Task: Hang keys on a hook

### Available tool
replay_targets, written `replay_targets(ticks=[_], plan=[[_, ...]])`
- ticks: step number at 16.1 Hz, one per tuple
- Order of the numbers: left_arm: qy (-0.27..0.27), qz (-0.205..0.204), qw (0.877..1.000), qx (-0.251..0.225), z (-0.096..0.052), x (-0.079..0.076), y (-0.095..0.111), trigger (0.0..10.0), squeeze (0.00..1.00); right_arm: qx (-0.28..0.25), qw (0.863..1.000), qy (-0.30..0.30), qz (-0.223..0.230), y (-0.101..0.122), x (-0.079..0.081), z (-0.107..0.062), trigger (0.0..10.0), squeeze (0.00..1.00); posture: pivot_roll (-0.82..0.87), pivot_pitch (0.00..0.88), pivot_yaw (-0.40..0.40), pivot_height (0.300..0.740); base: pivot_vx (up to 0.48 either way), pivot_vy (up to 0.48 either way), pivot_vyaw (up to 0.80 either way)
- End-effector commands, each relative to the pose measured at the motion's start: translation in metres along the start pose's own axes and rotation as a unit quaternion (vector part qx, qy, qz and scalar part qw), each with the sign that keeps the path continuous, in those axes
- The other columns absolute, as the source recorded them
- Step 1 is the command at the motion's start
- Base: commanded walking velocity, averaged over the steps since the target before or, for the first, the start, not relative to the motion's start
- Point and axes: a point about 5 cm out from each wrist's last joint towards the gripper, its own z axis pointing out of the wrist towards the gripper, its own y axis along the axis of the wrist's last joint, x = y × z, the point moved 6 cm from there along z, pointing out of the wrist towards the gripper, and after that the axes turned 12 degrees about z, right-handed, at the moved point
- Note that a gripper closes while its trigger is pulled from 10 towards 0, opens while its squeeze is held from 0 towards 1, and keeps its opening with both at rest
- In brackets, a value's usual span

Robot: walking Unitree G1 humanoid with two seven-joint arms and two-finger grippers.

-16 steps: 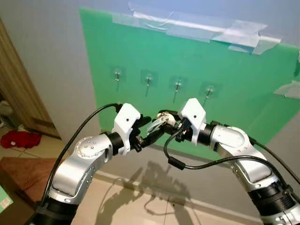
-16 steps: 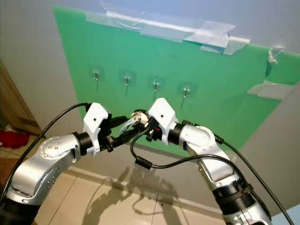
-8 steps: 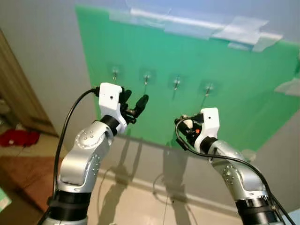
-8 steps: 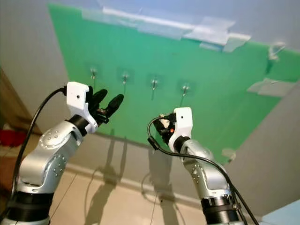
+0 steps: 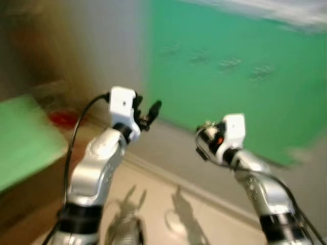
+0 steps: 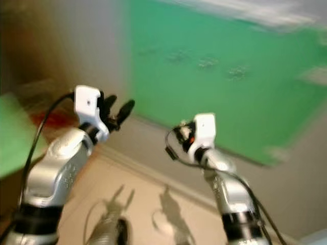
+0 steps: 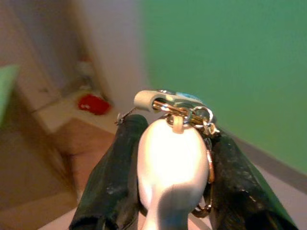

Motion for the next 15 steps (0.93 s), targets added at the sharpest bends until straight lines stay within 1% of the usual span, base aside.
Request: replay_targets(ticks=[1,2,3,4,5,7,8,9,11,12,13,14,15], plan=[[0.011,0.013,1.000,-0.005,0.006,0.003,0.005,10.0,0.00,-0.043,0.997,0.001,-0.058,0.013,0.001,-0.004,0.0,0.00,-0.02,0.000,-0.041,0.740,0.000,0.000,0.00],[0.031,0.007,0.999,-0.007,0.006,0.010,0.004,10.0,0.00,-0.057,0.996,-0.005,-0.068,0.016,0.001,-0.004,0.0,0.00,-0.02,0.000,-0.041,0.740,0.000,0.000,0.00],[0.062,0.026,0.998,-0.010,0.005,0.020,0.004,10.0,0.00,-0.068,0.996,-0.011,-0.056,0.018,-0.001,-0.005,0.0,0.00,-0.02,0.000,-0.039,0.740,0.000,0.000,0.00],[0.102,0.059,0.993,-0.020,0.003,0.032,0.005,10.0,0.00,-0.082,0.995,-0.015,-0.060,0.021,-0.002,-0.006,0.0,0.00,-0.02,0.000,-0.037,0.740,0.000,0.000,0.00],[0.119,0.072,0.990,-0.030,0.001,0.037,0.005,10.0,0.00,-0.091,0.994,-0.013,-0.054,0.022,-0.001,-0.007,0.0,0.00,-0.02,0.000,-0.033,0.740,0.000,0.000,0.00],[0.147,0.129,0.979,-0.057,-0.007,0.043,0.009,10.0,0.00,-0.107,0.992,-0.022,-0.055,0.023,-0.004,-0.008,0.0,0.00,-0.02,0.000,-0.032,0.740,0.000,0.000,0.00],[0.159,0.174,0.969,-0.067,-0.011,0.045,0.010,10.0,0.00,-0.112,0.993,-0.027,-0.039,0.022,-0.006,-0.008,0.0,0.00,-0.02,0.000,-0.033,0.740,0.000,0.000,0.00],[0.164,0.195,0.964,-0.075,-0.012,0.045,0.011,10.0,0.00,-0.117,0.992,-0.031,-0.034,0.023,-0.008,-0.008,0.0,0.00,-0.02,0.000,-0.034,0.740,0.000,0.000,0.00],[0.172,0.203,0.962,-0.068,-0.013,0.047,0.005,10.0,0.00,-0.124,0.991,-0.038,-0.019,0.024,-0.010,-0.006,0.0,0.00,-0.02,0.000,-0.034,0.740,0.000,0.000,0.00],[0.167,0.204,0.962,-0.065,-0.013,0.046,0.000,10.0,0.00,-0.111,0.992,-0.049,0.028,0.019,-0.015,-0.004,0.0,0.00,-0.02,0.000,-0.035,0.740,0.000,0.000,0.00],[0.167,0.208,0.961,-0.066,-0.013,0.045,0.001,10.0,0.00,-0.098,0.993,-0.053,0.038,0.014,-0.019,-0.004,0.0,0.00,-0.02,0.000,-0.035,0.740,0.000,0.000,0.00],[0.163,0.207,0.963,-0.064,-0.013,0.041,-0.002,10.0,0.00,-0.023,0.990,-0.074,0.121,-0.015,-0.028,-0.004,0.0,0.00,-0.02,0.000,-0.033,0.740,0.000,0.000,0.00],[0.163,0.205,0.963,-0.062,-0.013,0.041,-0.004,10.0,0.00,0.003,0.986,-0.082,0.144,-0.026,-0.031,-0.005,0.0,0.00,-0.02,0.000,-0.033,0.740,0.000,0.000,0.00]])
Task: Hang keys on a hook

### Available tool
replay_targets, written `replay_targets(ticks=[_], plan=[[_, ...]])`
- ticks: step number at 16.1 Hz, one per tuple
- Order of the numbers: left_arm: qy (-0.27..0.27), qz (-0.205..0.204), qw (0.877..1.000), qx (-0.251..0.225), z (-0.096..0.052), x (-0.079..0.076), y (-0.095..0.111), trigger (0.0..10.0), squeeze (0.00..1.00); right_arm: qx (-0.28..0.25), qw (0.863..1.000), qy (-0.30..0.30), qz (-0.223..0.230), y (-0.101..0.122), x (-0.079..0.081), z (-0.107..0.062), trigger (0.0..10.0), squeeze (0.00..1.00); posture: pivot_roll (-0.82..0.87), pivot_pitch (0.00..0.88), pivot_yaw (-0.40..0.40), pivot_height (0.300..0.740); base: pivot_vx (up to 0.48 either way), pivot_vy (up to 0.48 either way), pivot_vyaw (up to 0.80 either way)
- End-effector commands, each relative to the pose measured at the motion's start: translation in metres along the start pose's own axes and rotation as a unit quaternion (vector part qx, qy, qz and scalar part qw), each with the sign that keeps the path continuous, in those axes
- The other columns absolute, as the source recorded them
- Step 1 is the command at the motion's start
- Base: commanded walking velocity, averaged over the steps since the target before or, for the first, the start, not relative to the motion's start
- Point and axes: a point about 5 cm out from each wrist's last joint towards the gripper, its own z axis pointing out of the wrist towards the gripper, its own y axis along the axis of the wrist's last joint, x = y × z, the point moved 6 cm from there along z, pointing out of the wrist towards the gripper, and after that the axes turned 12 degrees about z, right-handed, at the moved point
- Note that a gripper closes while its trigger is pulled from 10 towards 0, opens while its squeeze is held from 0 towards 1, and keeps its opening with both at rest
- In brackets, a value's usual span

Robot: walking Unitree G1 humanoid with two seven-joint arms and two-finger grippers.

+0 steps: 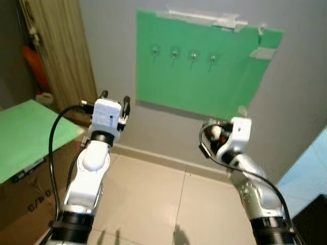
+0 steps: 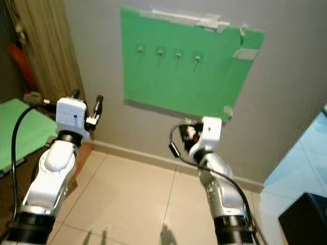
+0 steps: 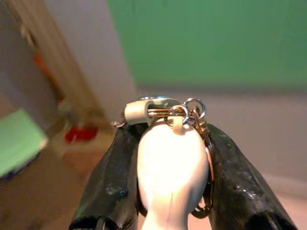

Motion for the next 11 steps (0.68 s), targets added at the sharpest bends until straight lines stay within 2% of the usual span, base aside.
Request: replay_targets(ticks=[1,2,3,4,5,8,10,11], plan=[[-0.010,-0.009,1.000,0.026,-0.004,-0.008,-0.012,10.0,0.00,0.089,0.993,-0.061,0.043,-0.033,-0.028,-0.004,0.0,0.00,-0.02,0.000,-0.034,0.740,0.000,0.000,0.00],[-0.021,-0.025,0.998,0.048,-0.006,-0.014,-0.021,10.0,0.00,0.154,0.980,-0.117,0.057,-0.063,-0.055,-0.016,0.0,0.00,-0.03,0.000,-0.036,0.740,0.000,0.000,0.00],[-0.042,-0.040,0.995,0.084,-0.009,-0.023,-0.034,10.0,0.00,0.196,0.967,-0.157,0.051,-0.083,-0.079,-0.030,0.0,0.00,-0.02,0.000,-0.037,0.740,0.000,0.000,0.00],[-0.066,-0.057,0.989,0.116,-0.012,-0.033,-0.044,10.0,0.00,0.219,0.960,-0.167,0.044,-0.095,-0.087,-0.040,0.0,0.00,-0.03,0.000,-0.036,0.740,0.000,0.000,0.00],[-0.080,-0.081,0.985,0.132,-0.015,-0.040,-0.048,10.0,0.00,0.224,0.961,-0.157,0.046,-0.095,-0.083,-0.042,0.0,0.00,-0.03,0.000,-0.037,0.740,0.000,0.000,0.00],[-0.114,-0.078,0.982,0.131,-0.018,-0.053,-0.047,10.0,0.00,0.243,0.958,-0.148,0.046,-0.101,-0.077,-0.042,0.0,0.00,-0.03,0.000,-0.035,0.740,0.000,0.000,0.00],[-0.121,-0.073,0.981,0.132,-0.019,-0.055,-0.046,10.0,0.00,0.259,0.954,-0.145,0.036,-0.108,-0.078,-0.048,0.0,0.00,-0.02,0.000,-0.034,0.740,0.000,0.000,0.00],[-0.127,-0.076,0.980,0.136,-0.020,-0.057,-0.047,10.0,0.00,0.255,0.957,-0.134,0.030,-0.107,-0.076,-0.048,0.0,0.00,-0.02,0.000,-0.036,0.740,0.000,0.000,0.00]])
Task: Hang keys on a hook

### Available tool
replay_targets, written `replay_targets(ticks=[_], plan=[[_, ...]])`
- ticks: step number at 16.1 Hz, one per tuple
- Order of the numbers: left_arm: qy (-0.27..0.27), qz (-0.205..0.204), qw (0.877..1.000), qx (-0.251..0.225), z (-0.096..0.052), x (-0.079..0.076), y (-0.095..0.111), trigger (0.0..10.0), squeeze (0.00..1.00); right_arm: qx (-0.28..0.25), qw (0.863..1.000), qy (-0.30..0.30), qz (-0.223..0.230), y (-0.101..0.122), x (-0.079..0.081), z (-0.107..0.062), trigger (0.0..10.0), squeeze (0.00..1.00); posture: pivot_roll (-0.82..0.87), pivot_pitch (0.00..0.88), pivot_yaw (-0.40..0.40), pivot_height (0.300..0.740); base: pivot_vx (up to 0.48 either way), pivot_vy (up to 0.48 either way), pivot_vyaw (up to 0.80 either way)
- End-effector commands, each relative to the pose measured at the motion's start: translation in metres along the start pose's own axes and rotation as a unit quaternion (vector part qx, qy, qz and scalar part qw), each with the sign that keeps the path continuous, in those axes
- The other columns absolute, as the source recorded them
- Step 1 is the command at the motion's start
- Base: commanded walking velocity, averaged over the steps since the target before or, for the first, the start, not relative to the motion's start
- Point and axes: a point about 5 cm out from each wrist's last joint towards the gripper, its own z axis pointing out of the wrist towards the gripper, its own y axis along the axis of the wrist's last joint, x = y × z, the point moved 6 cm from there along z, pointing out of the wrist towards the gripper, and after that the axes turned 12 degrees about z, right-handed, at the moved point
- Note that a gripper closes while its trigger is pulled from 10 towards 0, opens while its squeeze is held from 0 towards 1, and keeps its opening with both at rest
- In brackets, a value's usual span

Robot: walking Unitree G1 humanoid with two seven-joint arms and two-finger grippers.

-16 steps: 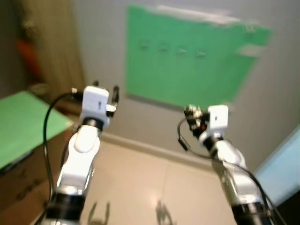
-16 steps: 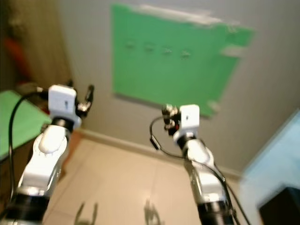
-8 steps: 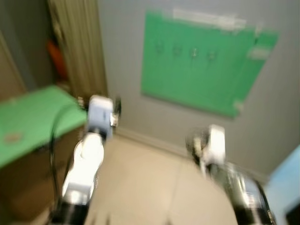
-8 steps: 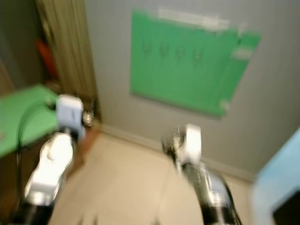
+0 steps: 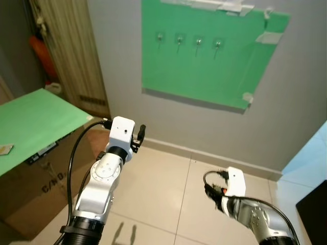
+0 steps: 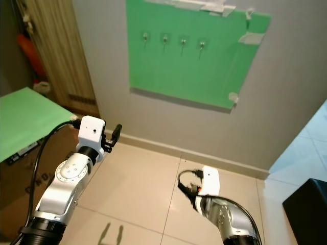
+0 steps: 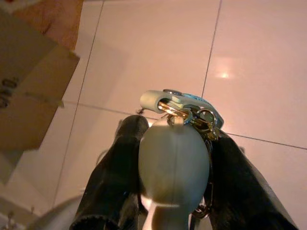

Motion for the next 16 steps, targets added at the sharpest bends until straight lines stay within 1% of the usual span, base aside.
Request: replay_targets(ticks=[1,2,3,4,5,6,7,8,9,11,12,14,15,16], plan=[[-0.007,0.007,1.000,0.005,0.000,-0.001,0.001,10.0,0.00,-0.051,0.997,0.053,0.016,0.024,0.019,-0.006,0.0,0.00,-0.02,0.000,-0.037,0.740,0.000,0.000,0.00],[-0.014,0.014,1.000,0.020,0.000,-0.003,-0.005,10.0,0.00,-0.133,0.987,0.016,0.087,0.054,-0.008,-0.009,0.0,0.00,-0.02,0.000,-0.039,0.740,0.000,0.000,0.00],[-0.024,0.019,0.999,0.041,0.000,-0.006,-0.013,10.0,0.00,-0.106,0.982,-0.102,0.122,0.035,-0.063,-0.005,0.0,0.00,-0.03,0.000,-0.030,0.740,0.000,0.000,0.00],[-0.035,0.018,0.997,0.066,-0.001,-0.010,-0.023,10.0,0.00,-0.032,0.972,-0.205,0.114,-0.004,-0.108,-0.008,0.0,0.00,-0.03,0.002,-0.026,0.740,0.000,0.000,0.00],[-0.050,0.016,0.994,0.093,-0.002,-0.015,-0.033,10.0,0.00,0.026,0.977,-0.201,0.073,-0.033,-0.114,-0.007,0.0,0.00,-0.03,0.002,-0.025,0.740,0.000,0.000,0.00],[-0.057,0.012,0.993,0.103,-0.003,-0.018,-0.037,10.0,0.00,0.053,0.982,-0.175,0.049,-0.044,-0.107,-0.006,0.0,0.00,-0.03,0.002,-0.026,0.740,0.000,0.000,0.00],[-0.067,0.006,0.991,0.113,-0.004,-0.020,-0.040,10.0,0.00,0.058,0.984,-0.164,0.037,-0.048,-0.103,-0.004,0.0,0.00,-0.03,0.004,-0.025,0.740,0.000,0.000,0.00],[-0.070,-0.001,0.990,0.121,-0.004,-0.022,-0.042,10.0,0.00,0.056,0.988,-0.143,0.023,-0.049,-0.096,0.000,0.0,0.00,-0.03,0.004,-0.022,0.740,0.000,0.000,0.00],[-0.072,0.001,0.990,0.122,-0.004,-0.022,-0.041,10.0,0.00,0.050,0.989,-0.137,0.019,-0.048,-0.092,0.002,0.0,0.00,-0.03,0.004,-0.022,0.740,0.000,0.000,0.00],[-0.081,0.005,0.990,0.119,-0.004,-0.025,-0.038,10.0,0.00,0.029,0.993,-0.105,-0.040,-0.034,-0.073,0.013,0.0,0.00,-0.03,0.000,-0.023,0.740,0.000,0.000,0.00],[-0.083,0.005,0.989,0.119,-0.004,-0.026,-0.038,10.0,0.00,0.027,0.993,-0.101,-0.050,-0.032,-0.071,0.014,0.0,0.00,-0.03,0.000,-0.024,0.740,0.000,0.000,0.00],[-0.093,0.004,0.990,0.109,-0.003,-0.029,-0.032,10.0,0.00,0.016,0.991,-0.068,-0.117,-0.023,-0.056,0.017,0.0,0.00,-0.03,0.000,-0.027,0.740,0.000,0.000,0.00],[-0.094,-0.001,0.990,0.110,-0.002,-0.029,-0.031,10.0,0.00,0.008,0.985,-0.037,-0.169,-0.018,-0.043,0.021,0.0,0.00,-0.03,0.000,-0.025,0.740,0.000,0.000,0.00],[-0.094,-0.005,0.990,0.110,-0.001,-0.029,-0.030,10.0,0.00,-0.012,0.966,0.026,-0.258,-0.007,-0.011,0.022,0.0,0.00,-0.03,0.000,-0.024,0.740,0.000,0.000,0.00]])
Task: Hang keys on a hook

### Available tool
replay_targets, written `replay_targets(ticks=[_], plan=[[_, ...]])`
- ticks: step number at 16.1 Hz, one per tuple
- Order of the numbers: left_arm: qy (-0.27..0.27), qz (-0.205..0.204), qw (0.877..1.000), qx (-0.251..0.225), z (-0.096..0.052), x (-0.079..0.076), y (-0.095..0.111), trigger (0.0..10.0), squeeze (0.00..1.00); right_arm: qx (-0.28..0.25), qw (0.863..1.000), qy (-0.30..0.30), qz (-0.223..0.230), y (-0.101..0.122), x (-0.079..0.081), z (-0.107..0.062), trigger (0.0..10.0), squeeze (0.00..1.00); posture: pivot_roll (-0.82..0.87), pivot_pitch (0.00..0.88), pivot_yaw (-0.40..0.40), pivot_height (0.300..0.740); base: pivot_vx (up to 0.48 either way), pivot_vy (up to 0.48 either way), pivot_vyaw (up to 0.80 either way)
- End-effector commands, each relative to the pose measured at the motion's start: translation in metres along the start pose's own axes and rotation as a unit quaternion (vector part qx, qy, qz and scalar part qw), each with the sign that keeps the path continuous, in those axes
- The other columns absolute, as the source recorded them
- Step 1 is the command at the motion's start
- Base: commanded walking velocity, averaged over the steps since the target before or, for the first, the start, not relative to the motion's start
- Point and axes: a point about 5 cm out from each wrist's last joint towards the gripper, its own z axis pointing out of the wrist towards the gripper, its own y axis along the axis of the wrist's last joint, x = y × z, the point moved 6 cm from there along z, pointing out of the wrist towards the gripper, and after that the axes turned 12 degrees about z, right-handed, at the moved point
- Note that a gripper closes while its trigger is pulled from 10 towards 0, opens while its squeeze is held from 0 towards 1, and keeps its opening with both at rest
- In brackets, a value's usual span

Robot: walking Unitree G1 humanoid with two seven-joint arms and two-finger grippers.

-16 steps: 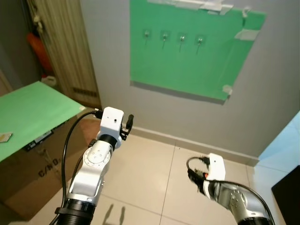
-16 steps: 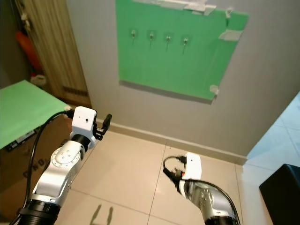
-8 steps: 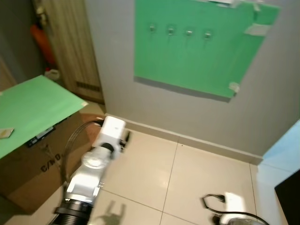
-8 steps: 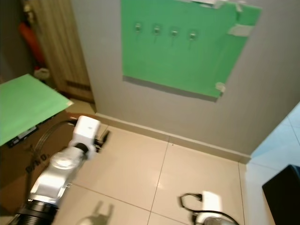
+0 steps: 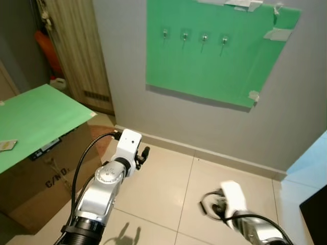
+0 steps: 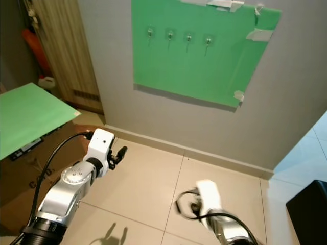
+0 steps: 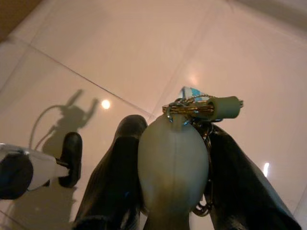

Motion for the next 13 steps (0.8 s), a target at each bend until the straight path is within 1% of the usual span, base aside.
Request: replay_targets(ticks=[1,2,3,4,5,6,7,8,9,10,11,12,13], plan=[[-0.002,0.002,1.000,-0.017,0.002,0.002,0.015,10.0,0.00,-0.051,0.993,0.044,-0.094,0.036,0.020,-0.005,0.0,0.00,-0.04,0.000,-0.024,0.740,0.000,0.000,0.00],[-0.002,0.001,1.000,-0.017,0.002,0.002,0.016,10.0,0.00,-0.059,0.990,0.053,-0.114,0.043,0.024,-0.008,0.0,0.00,-0.04,0.000,-0.024,0.740,0.000,0.000,0.00],[-0.009,-0.001,1.000,-0.014,0.003,0.000,0.015,10.0,0.00,-0.075,0.980,0.078,-0.167,0.057,0.034,-0.015,0.0,0.00,-0.04,0.000,-0.025,0.740,0.000,0.000,0.00],[-0.016,-0.002,1.000,-0.009,0.003,-0.002,0.014,10.0,0.00,-0.084,0.971,0.089,-0.203,0.065,0.038,-0.019,0.0,0.00,-0.04,0.000,-0.026,0.740,0.000,0.000,0.00],[-0.030,-0.005,1.000,0.001,0.003,-0.008,0.011,10.0,0.00,-0.094,0.956,0.104,-0.257,0.075,0.043,-0.026,0.0,0.00,-0.05,0.000,-0.029,0.740,0.000,0.000,0.00],[-0.056,-0.012,0.998,0.008,0.001,-0.019,0.007,10.0,0.00,-0.096,0.950,0.114,-0.275,0.081,0.045,-0.033,0.0,0.00,-0.05,0.000,-0.033,0.740,0.000,0.000,0.00],[-0.071,-0.016,0.997,0.012,0.000,-0.024,0.006,10.0,0.00,-0.092,0.946,0.119,-0.289,0.081,0.047,-0.037,0.0,0.00,-0.05,0.000,-0.035,0.740,0.000,0.000,0.00],[-0.111,-0.020,0.993,0.015,-0.004,-0.038,0.004,10.0,0.00,-0.087,0.932,0.130,-0.326,0.081,0.052,-0.042,0.0,0.00,-0.05,0.000,-0.035,0.740,0.000,0.000,0.00],[-0.122,-0.026,0.992,0.013,-0.005,-0.041,0.005,10.0,0.00,-0.085,0.927,0.135,-0.340,0.080,0.054,-0.043,0.0,0.00,-0.05,0.000,-0.035,0.740,0.000,0.000,0.00],[-0.159,-0.041,0.986,0.006,-0.008,-0.052,0.011,10.0,0.00,-0.081,0.903,0.148,-0.395,0.080,0.058,-0.049,0.0,0.00,-0.06,0.002,-0.035,0.740,0.000,0.000,0.00],[-0.181,-0.053,0.982,-0.002,-0.010,-0.058,0.016,10.0,0.00,-0.080,0.888,0.154,-0.427,0.081,0.061,-0.052,0.0,0.00,-0.06,0.002,-0.035,0.740,0.000,0.000,0.00],[-0.205,-0.074,0.976,-0.019,-0.010,-0.064,0.028,10.0,0.00,-0.082,0.859,0.162,-0.478,0.086,0.064,-0.058,0.0,0.00,-0.06,0.000,-0.035,0.740,0.000,0.000,0.00],[-0.217,-0.086,0.972,-0.031,-0.010,-0.066,0.036,10.0,0.00,-0.087,0.844,0.161,-0.504,0.092,0.066,-0.061,0.0,0.00,-0.06,0.000,-0.037,0.740,0.000,0.000,0.00]])
